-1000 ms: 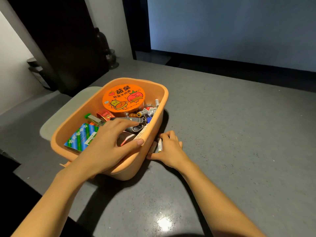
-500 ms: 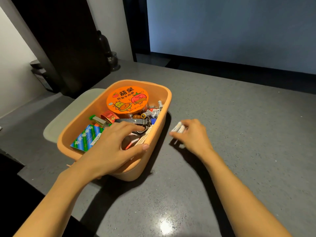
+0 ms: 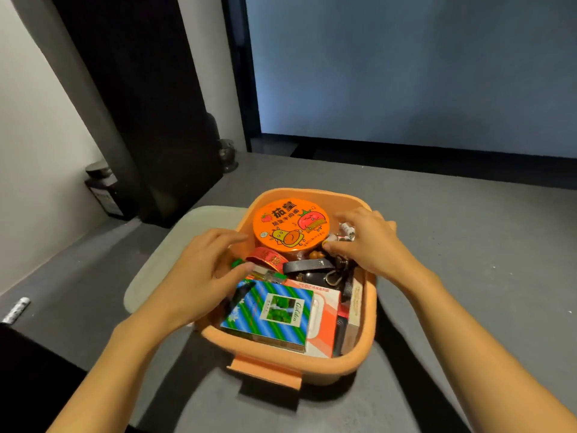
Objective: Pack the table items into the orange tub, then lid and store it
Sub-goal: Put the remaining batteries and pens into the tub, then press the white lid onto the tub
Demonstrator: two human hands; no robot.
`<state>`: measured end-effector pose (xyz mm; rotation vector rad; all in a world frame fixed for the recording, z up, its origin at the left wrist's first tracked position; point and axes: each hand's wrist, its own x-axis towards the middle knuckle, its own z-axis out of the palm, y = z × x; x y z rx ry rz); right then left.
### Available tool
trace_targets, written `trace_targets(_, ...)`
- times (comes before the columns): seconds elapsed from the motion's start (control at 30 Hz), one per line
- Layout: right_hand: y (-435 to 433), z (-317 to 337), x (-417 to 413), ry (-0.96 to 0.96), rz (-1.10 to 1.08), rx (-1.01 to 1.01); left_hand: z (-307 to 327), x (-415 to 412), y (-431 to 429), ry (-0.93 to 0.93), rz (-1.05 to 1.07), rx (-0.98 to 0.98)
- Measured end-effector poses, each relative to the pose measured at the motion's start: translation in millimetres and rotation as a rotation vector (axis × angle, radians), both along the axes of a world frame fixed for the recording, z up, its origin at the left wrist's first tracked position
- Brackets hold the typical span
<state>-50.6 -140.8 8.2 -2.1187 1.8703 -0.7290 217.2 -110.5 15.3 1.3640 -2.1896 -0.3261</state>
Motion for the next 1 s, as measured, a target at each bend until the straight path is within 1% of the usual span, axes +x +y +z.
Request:
trace_targets(0.07,-2,2,13,-0.023,-0.067,-0.005,-4,23,-20,-0.028,-0.022,0.019)
trace_targets(0.17,0,13,35,-0.075,-0.104,-0.01,-17,44,-41,-0.061,-0.021,0.087)
trace_targets(0.3,10,32,86,-0.146,-0.087,-0.032,-42,73,-62,-0.033,-0.001,0.185)
trace_targets(0.37,17,38,118,-0.15,-0.035,-0.008,-58,87,-67,-0.037,0.005,0.203)
trace_targets(0.43,20,35,155,-0.073,0.063,0.025,-74,101,-72,-0.101,0.016,0.243)
trace_targets(0.5,22,22,189,0.059,0.155,0.055,-88,108,-77,-0.273,0.029,0.262)
trace_targets(0.53,22,14,202,0.123,0.175,0.065,-94,110,-79,-0.366,0.036,0.261)
trace_targets(0.6,19,-2,212,0.213,0.165,0.072,-102,111,-81,-0.44,0.078,0.288)
trace_targets(0.67,16,-11,209,0.186,0.13,0.069,-104,110,-80,-0.427,0.115,0.318)
trace_targets(0.73,15,-13,202,0.127,0.124,0.072,-102,106,-78,-0.377,0.118,0.304)
trace_targets(0.87,25,-6,185,0.016,0.202,0.172,-83,82,-76,-0.106,0.058,0.284)
trace_targets(0.93,34,-1,166,-0.012,0.243,0.238,-69,65,-78,-0.031,0.019,0.271)
trace_targets(1.0,47,2,138,0.007,0.237,0.307,-54,45,-82,-0.017,-0.005,0.236)
